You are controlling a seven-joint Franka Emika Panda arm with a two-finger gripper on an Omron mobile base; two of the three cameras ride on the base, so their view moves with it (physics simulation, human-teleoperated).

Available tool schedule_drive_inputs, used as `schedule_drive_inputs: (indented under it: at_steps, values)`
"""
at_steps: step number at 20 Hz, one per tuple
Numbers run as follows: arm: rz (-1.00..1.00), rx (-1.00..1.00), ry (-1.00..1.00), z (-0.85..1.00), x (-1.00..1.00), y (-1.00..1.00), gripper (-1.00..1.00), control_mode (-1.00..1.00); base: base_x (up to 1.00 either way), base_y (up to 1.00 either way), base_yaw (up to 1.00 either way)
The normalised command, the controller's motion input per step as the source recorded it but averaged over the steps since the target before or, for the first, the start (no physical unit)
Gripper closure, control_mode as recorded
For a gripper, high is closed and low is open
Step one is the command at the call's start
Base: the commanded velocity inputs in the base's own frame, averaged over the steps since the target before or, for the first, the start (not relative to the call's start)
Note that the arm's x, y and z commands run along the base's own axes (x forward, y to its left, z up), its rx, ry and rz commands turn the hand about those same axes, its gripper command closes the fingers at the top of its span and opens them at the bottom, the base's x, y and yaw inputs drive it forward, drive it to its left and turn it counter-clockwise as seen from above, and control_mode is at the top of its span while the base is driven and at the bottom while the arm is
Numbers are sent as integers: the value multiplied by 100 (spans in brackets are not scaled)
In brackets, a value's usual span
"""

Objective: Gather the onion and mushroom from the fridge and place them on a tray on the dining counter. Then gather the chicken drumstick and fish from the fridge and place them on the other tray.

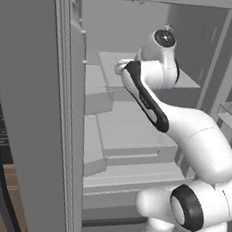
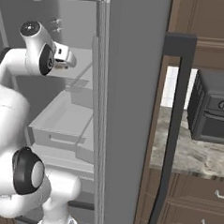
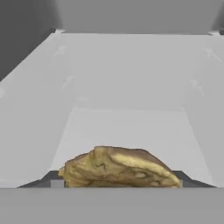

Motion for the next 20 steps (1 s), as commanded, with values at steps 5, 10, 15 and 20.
schedule_drive_inputs:
  at_steps: [5,10,15,20]
  values:
    - [0,9,-5,27,-100,-19,100,-100,0,0,0]
    - [0,7,-2,21,-100,-16,100,-100,0,0,0]
    - [0,5,-2,11,-100,-15,100,-100,0,0,0]
    - [-4,0,-1,4,-100,-13,100,-100,0,0,0]
